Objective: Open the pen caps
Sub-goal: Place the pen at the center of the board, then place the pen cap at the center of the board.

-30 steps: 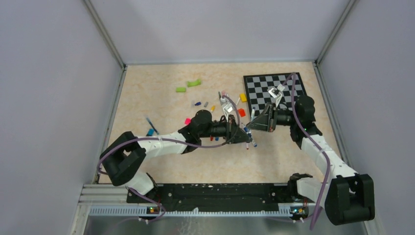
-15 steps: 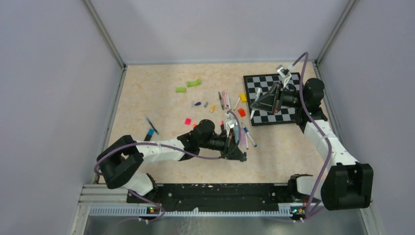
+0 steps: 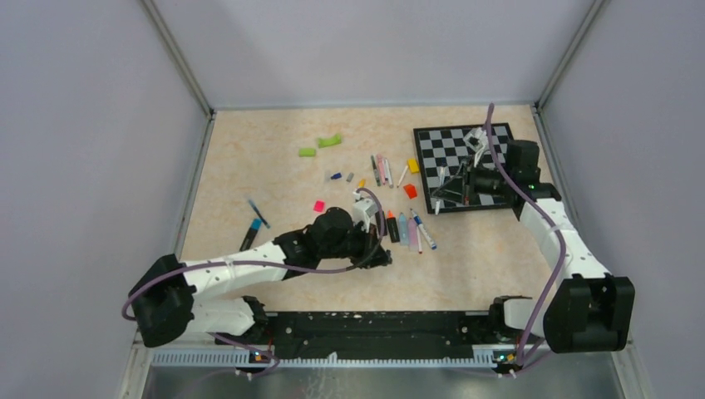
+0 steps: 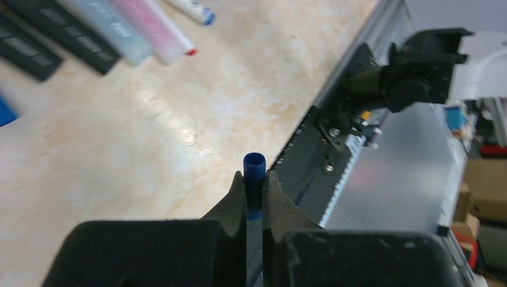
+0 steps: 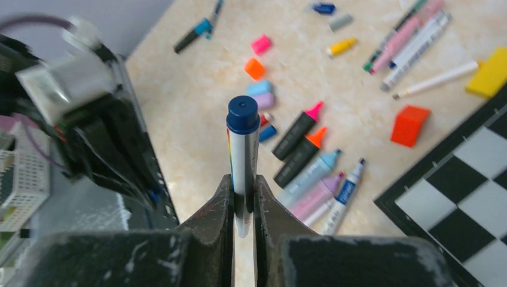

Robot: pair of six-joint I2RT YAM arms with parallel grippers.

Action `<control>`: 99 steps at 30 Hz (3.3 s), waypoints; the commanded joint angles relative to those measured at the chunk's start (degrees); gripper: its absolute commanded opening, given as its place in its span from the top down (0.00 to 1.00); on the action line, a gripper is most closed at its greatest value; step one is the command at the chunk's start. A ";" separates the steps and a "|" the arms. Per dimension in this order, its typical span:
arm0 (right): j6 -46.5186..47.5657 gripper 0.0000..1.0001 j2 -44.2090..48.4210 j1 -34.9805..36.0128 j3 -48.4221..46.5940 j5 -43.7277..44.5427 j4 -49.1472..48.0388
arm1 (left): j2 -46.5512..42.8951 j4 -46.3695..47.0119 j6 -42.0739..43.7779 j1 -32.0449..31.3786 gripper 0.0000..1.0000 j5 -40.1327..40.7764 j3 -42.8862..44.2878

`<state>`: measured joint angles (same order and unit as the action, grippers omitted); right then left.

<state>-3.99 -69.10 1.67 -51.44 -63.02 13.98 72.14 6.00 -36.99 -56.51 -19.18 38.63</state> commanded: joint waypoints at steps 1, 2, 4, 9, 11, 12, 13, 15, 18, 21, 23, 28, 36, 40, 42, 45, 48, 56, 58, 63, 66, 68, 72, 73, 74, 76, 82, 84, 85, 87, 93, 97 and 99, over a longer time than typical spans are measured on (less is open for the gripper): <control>24.31 0.95 -1.70 -0.42 -3.07 12.11 22.15 | -6.23 -10.47 1.13 0.26 1.00 17.28 -2.06; 26.49 0.94 -2.79 -0.37 -3.40 13.91 24.55 | -7.39 -11.04 1.00 0.34 1.00 19.60 -2.43; 30.48 0.94 -5.02 -0.29 -3.57 16.83 27.88 | -9.16 -12.13 0.44 0.48 1.00 24.08 -3.21; 35.59 0.92 -11.11 1.32 -3.43 24.73 31.55 | -10.23 -16.63 -2.24 2.98 1.00 29.88 -4.03; 35.83 0.91 -13.11 3.04 -3.76 26.24 31.90 | -9.22 -18.24 -3.14 5.06 1.00 29.84 -3.93; 35.83 0.90 -13.93 3.93 -3.83 26.68 31.64 | -8.57 -18.57 -3.45 5.91 1.00 29.63 -3.82; 35.64 0.90 -14.96 4.81 -3.96 27.37 31.26 | -7.99 -18.61 -3.49 6.72 1.00 29.48 -3.75; 35.21 0.89 -17.08 6.41 -4.63 29.21 30.38 | -6.54 -18.61 -3.50 7.91 1.00 29.16 -3.54; 34.33 0.89 -20.78 7.06 -6.74 30.47 30.26 | -5.01 -18.88 -1.80 8.55 1.00 28.65 -2.87; 33.95 0.88 -23.20 7.20 -8.32 30.76 30.65 | -3.14 -18.28 2.06 8.59 1.00 25.49 -1.20; 33.75 0.88 -24.20 7.58 -8.93 31.01 30.27 | -0.56 -18.19 3.35 8.59 1.00 22.24 0.96; 33.00 0.87 -27.70 8.85 -11.45 31.21 30.46 | 7.55 -16.40 2.43 8.40 1.00 16.66 5.75; 31.35 0.85 -31.33 9.30 -13.20 30.06 30.55 | 14.23 -16.39 2.20 7.91 1.00 16.29 11.84; 30.52 0.79 -32.19 9.38 -13.24 28.16 30.55 | 15.13 -16.63 2.08 7.82 1.00 16.44 12.63; 30.28 0.78 -32.17 9.31 -12.97 27.55 30.29 | 15.24 -16.79 2.08 7.79 1.00 16.61 12.66; 29.99 0.76 -31.71 9.34 -12.53 27.13 29.88 | 15.52 -17.18 2.22 7.81 1.00 16.96 13.00; 29.70 0.75 -29.30 9.24 -11.81 26.80 29.74 | 15.94 -17.59 2.68 7.80 1.00 17.33 13.91; 29.70 0.69 -17.32 3.39 -5.42 14.01 27.25 | 20.63 -23.44 1.38 7.66 1.00 21.06 21.09; 29.49 0.67 -14.46 1.74 -2.99 11.03 25.78 | 22.62 -26.26 0.41 7.60 0.98 23.17 23.44; 28.63 0.66 -10.07 -0.55 1.33 7.87 22.25 | 26.29 -28.30 -0.36 7.47 0.94 24.60 26.56; 28.51 0.65 -9.61 -1.41 1.59 6.22 21.82 | 28.05 -29.47 -0.41 7.32 0.92 24.99 28.01; 28.42 0.65 -9.66 -2.91 1.82 5.63 21.66 | 28.71 -29.92 -0.45 7.16 0.90 25.15 28.60; 28.51 0.65 -9.73 -3.27 2.12 5.13 21.60 | 28.98 -30.17 -0.56 7.03 0.80 25.07 28.88; 28.51 0.65 -9.80 -3.30 2.13 4.96 21.57 | 29.02 -30.05 -0.62 7.03 0.79 24.93 28.83; 28.58 0.65 -9.90 -3.41 2.13 4.79 21.65 | 29.17 -29.96 -0.61 7.02 0.79 24.83 28.81; 28.68 0.65 -10.04 -3.50 2.18 4.44 21.83 | 29.64 -29.82 -0.62 7.02 0.77 24.60 28.94; 28.98 0.65 -10.25 -4.03 2.31 3.84 22.13 | 30.01 -29.56 -0.76 7.03 0.71 24.17 29.04; 29.12 0.65 -10.24 -4.34 2.31 3.49 22.23 | 29.86 -29.59 -0.62 7.01 0.70 23.99 29.30; 29.14 0.65 -10.21 -4.57 2.35 3.38 22.34 | 29.71 -29.82 -0.62 7.03 0.70 23.70 29.71; 29.42 0.65 -10.17 -4.73 2.40 3.05 22.54 | 28.39 -30.24 -0.41 7.01 0.69 23.05 30.31; 31.83 0.65 -9.48 -4.84 2.22 1.35 23.89 | 19.80 -30.35 3.71 7.18 0.58 24.31 28.64; 34.11 0.65 -7.86 -4.92 2.58 0.38 24.39 | 11.82 -30.19 8.50 8.67 0.51 27.80 23.12; 34.70 0.65 -6.78 -4.99 3.10 0.05 23.96 | 7.24 -29.73 10.22 11.20 0.47 27.78 19.45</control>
<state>27.14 -79.64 -2.76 -49.04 -59.94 38.20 88.05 -24.32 -32.10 -48.56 5.85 63.33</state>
